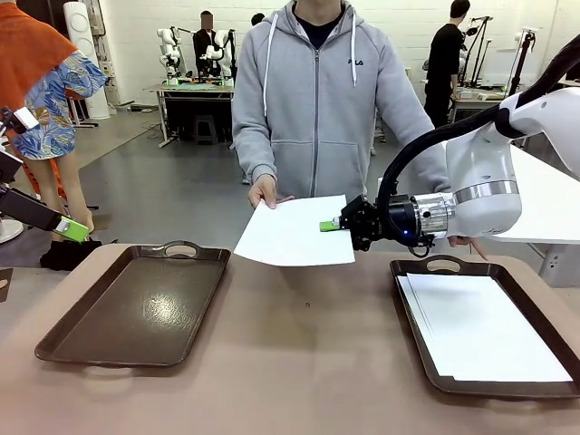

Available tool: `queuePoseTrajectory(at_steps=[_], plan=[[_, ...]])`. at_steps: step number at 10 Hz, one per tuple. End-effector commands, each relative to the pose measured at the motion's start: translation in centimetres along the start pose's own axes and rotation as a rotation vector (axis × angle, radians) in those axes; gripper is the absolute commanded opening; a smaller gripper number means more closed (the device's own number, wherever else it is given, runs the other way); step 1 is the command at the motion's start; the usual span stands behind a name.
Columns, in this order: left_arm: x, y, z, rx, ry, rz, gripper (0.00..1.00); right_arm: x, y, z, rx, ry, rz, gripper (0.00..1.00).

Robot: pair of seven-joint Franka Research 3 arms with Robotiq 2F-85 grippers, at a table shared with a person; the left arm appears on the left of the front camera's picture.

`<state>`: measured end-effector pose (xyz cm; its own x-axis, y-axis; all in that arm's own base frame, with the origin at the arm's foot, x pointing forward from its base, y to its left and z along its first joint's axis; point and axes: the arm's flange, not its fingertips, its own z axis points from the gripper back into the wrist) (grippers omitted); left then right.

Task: Sort the A4 documents.
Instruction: Receive the A4 Paper.

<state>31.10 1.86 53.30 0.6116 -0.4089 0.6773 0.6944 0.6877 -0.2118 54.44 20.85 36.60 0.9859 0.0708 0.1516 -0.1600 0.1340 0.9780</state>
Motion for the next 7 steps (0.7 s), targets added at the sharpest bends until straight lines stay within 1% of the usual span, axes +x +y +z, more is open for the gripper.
queuePoseTrajectory(at_steps=[1,3,4,5,7], plan=[[-0.12,0.22,0.01,-0.017,-0.011,-0.009,1.0,0.45,-0.27,-0.05,0.005,0.002,0.004,0.0],[-0.12,0.22,0.01,-0.017,-0.011,-0.009,1.0,0.42,-0.19,0.0,0.004,0.008,0.001,0.0],[-0.12,0.22,0.01,-0.017,-0.011,-0.009,1.0,0.26,-0.02,0.22,0.011,0.074,-0.021,0.0],[-0.12,0.22,0.01,-0.017,-0.011,-0.009,1.0,0.0,-0.03,0.02,0.0,0.0,-0.001,0.0],[-0.12,0.22,0.01,-0.017,-0.011,-0.009,1.0,0.0,-0.03,0.02,0.0,0.0,-0.001,0.0]])
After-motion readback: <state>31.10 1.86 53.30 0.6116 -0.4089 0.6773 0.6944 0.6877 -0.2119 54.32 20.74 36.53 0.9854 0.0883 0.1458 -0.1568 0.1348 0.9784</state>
